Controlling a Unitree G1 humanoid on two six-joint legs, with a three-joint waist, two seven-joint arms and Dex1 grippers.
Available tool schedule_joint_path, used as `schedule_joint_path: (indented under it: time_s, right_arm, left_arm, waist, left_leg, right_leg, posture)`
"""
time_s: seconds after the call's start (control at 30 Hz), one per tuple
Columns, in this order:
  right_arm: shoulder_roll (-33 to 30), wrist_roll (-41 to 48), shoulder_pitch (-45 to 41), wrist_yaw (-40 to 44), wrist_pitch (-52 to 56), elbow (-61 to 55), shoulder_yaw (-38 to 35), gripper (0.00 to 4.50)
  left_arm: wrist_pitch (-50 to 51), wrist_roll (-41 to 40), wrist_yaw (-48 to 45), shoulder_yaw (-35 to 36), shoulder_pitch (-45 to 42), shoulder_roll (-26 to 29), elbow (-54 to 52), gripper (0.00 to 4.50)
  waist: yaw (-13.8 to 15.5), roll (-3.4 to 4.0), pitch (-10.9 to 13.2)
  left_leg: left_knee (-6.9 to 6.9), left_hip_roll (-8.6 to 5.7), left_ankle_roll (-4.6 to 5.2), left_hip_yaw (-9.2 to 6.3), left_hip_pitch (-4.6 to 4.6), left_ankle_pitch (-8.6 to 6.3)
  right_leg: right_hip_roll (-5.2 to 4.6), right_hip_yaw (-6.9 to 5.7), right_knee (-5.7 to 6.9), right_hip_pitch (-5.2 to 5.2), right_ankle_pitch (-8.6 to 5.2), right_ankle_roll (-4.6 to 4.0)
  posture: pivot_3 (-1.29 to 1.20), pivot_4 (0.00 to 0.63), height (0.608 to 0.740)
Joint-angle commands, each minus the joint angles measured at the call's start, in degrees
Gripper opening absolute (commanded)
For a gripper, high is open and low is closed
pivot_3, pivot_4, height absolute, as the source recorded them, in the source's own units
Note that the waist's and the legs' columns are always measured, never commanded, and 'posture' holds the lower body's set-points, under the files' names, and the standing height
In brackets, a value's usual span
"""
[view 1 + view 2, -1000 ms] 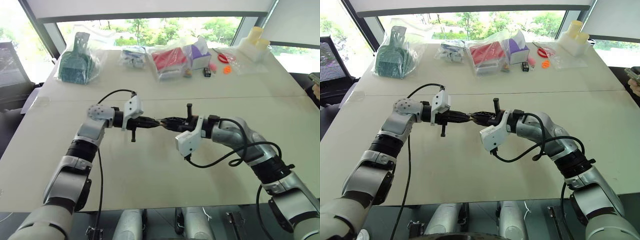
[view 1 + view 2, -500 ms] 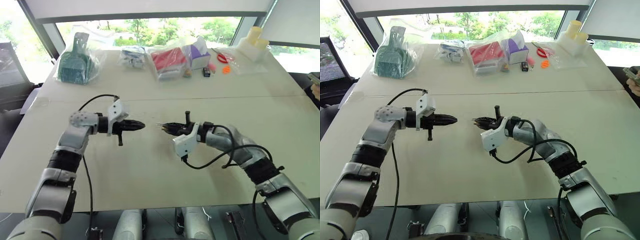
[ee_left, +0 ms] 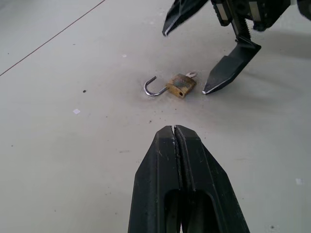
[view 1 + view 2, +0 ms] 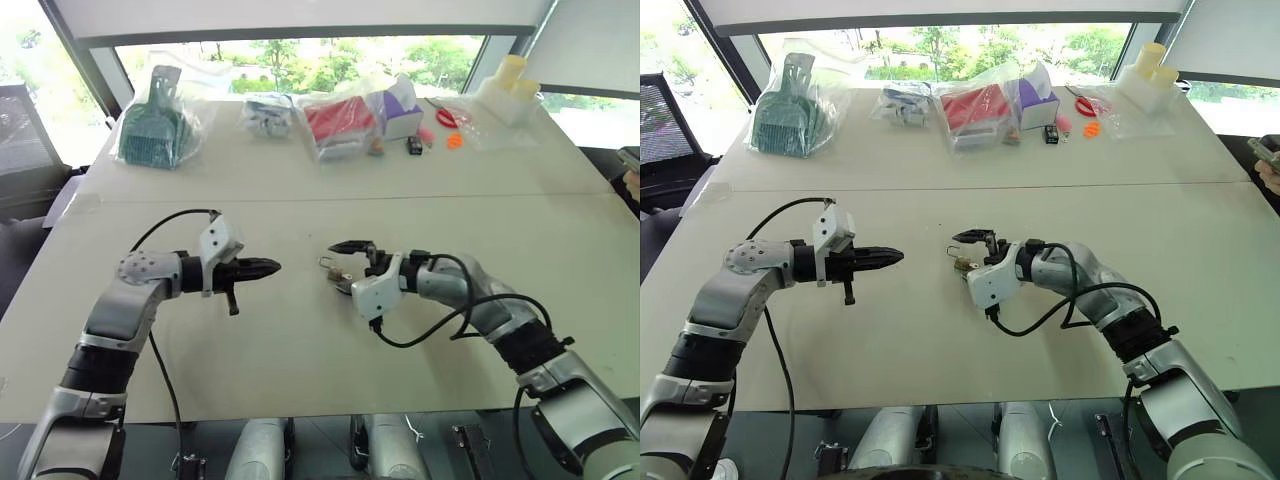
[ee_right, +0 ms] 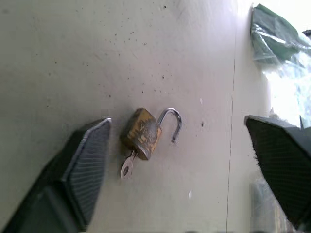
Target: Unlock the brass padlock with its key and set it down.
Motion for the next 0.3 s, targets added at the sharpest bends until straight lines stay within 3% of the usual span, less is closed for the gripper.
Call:
schedule_joint_path:
  time_s: [0.03,0.17,0.3]
  right_arm:
    - [-3.3,14.3,3.1,10.3,16.7,-9.5,-5.4,4.47]
    - [-6.3,25.6,4.6,16.4,33.0,-17.5,-9.8,4.47]
    - [-7.2,30.1,4.4,17.4,41.7,-20.8,-12.2,4.47]
  left_arm:
    - [0.7,-1.6,0.7,1.9,1.1,1.4,-3.7,0.0]
    - [1.7,-2.4,1.5,2.7,3.0,2.4,-6.8,0.0]
    - [2.8,-3.2,2.2,3.2,4.6,3.4,-9.4,0.0]
  waist:
    - [-0.1,0.01,0.0]
    - [-0.3,0.03,0.0]
    - [-0.2,0.04,0.0]
  left_leg:
    - [0.0,0.0,0.0,0.0,0.0,0.0]
    - [0.0,0.05,0.01,0.03,0.02,-0.01]
    - [-0.02,0.12,0.0,0.02,0.04,-0.01]
  right_leg:
    - [0.0,0.0,-0.01,0.0,0.0,0.0]
    - [-0.01,-0.01,-0.01,-0.01,0.01,-0.02]
    - [0.02,-0.02,0.01,-0.02,0.0,-0.04]
  posture:
    - [0.0,0.15,0.74]
    - [0.0,0.15,0.74]
    - [0.0,0.15,0.74]
